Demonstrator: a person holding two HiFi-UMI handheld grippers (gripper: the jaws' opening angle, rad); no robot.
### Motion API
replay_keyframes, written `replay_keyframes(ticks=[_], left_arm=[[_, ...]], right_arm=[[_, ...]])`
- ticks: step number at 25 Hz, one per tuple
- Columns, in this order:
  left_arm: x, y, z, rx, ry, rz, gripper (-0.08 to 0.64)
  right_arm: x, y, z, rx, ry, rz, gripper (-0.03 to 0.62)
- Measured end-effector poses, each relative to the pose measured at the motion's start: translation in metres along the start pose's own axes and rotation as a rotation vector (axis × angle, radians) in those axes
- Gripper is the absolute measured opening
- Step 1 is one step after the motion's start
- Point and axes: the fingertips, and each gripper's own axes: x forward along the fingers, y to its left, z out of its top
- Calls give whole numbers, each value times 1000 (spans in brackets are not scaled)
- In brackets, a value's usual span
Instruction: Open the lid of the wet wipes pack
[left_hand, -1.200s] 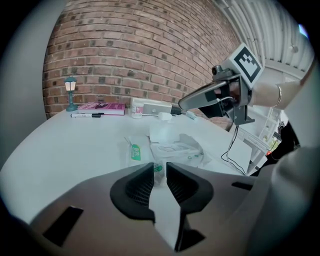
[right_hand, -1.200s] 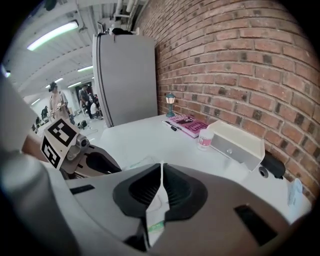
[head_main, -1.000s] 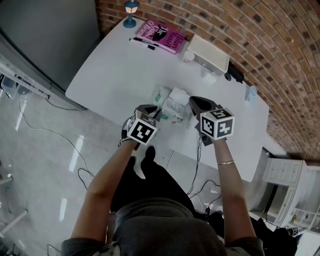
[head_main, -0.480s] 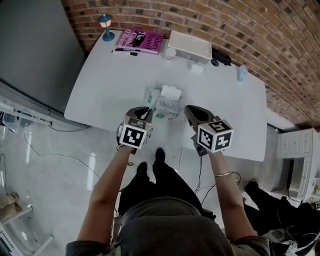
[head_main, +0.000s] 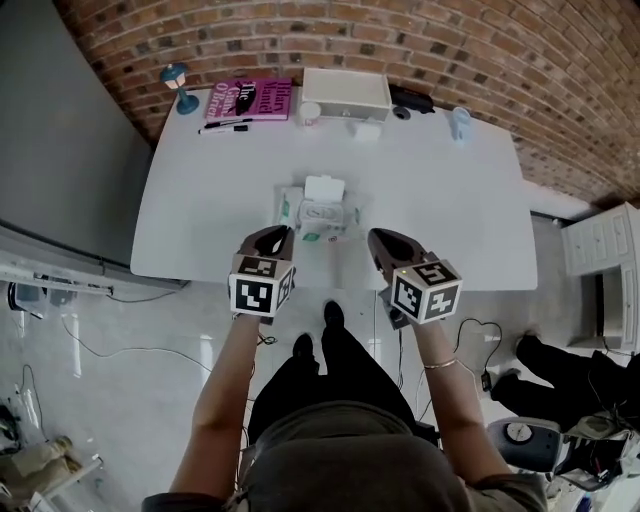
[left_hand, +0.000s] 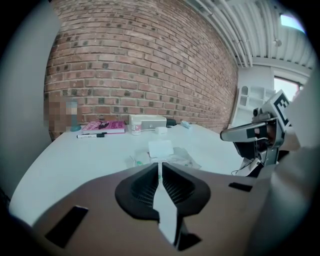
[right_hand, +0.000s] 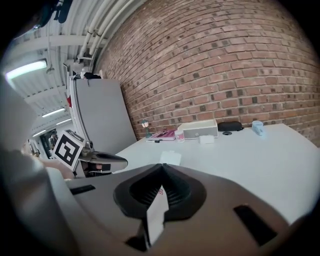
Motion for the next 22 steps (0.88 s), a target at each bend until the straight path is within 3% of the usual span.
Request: replay_keyframes(ticks=[22], left_arm=[[-32, -1, -9, 1, -32, -26, 37]], right_arm=[[-43, 2, -39, 92, -54, -180, 2]])
